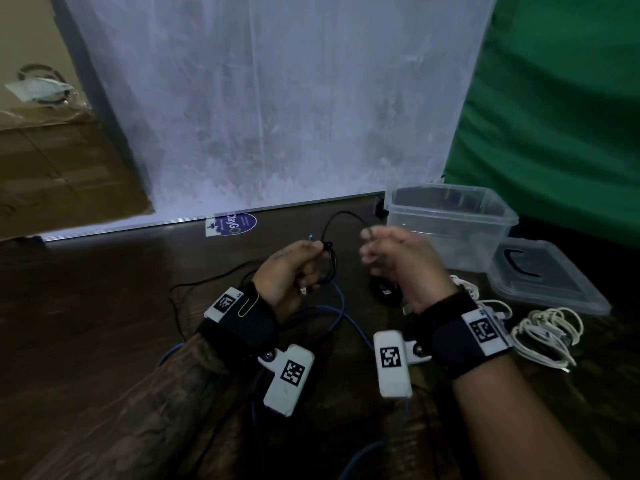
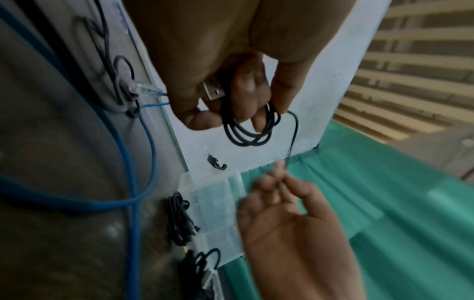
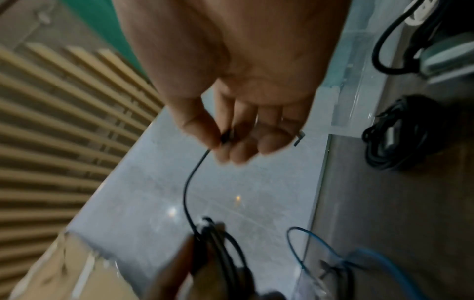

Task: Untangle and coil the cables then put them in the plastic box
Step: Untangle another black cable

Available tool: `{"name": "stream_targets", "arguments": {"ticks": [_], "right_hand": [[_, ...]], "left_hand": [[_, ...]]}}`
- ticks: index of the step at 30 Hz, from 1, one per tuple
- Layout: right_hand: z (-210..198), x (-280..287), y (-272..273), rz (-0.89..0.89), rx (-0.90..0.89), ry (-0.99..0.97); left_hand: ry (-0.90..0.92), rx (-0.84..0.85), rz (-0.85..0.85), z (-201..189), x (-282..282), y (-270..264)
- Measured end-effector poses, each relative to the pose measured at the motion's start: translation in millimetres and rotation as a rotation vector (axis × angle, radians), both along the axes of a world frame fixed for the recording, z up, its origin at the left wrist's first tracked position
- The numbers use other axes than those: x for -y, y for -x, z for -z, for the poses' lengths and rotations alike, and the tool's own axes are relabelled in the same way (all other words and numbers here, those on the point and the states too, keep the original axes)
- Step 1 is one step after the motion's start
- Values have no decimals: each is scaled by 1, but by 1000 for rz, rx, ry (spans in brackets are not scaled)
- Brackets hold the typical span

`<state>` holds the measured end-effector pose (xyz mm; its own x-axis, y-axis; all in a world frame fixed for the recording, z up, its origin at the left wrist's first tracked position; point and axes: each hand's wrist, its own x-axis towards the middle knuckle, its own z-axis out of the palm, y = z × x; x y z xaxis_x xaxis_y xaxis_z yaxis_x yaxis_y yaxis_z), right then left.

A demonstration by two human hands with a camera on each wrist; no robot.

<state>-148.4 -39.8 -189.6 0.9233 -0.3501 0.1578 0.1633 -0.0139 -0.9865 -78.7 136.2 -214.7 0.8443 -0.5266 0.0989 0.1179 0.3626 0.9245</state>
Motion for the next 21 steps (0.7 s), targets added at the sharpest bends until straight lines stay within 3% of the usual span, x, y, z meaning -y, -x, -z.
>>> {"name": "stream_targets", "arguments": {"ticks": [3, 7, 13, 17, 21], "right_hand": [[11, -14, -2, -78, -90, 165], [12, -20, -2, -110, -65, -21], [12, -31, -1, -135, -2, 96], [17, -34, 0, -293, 72, 37], [17, -32, -3, -137, 58, 200]], "left_hand": [[49, -20, 49, 1, 1, 1], [78, -42, 111, 2, 3, 4], [81, -65, 94, 6, 3, 5], [76, -39, 52, 5, 4, 5], [67, 78, 64, 7, 9, 9]]}}
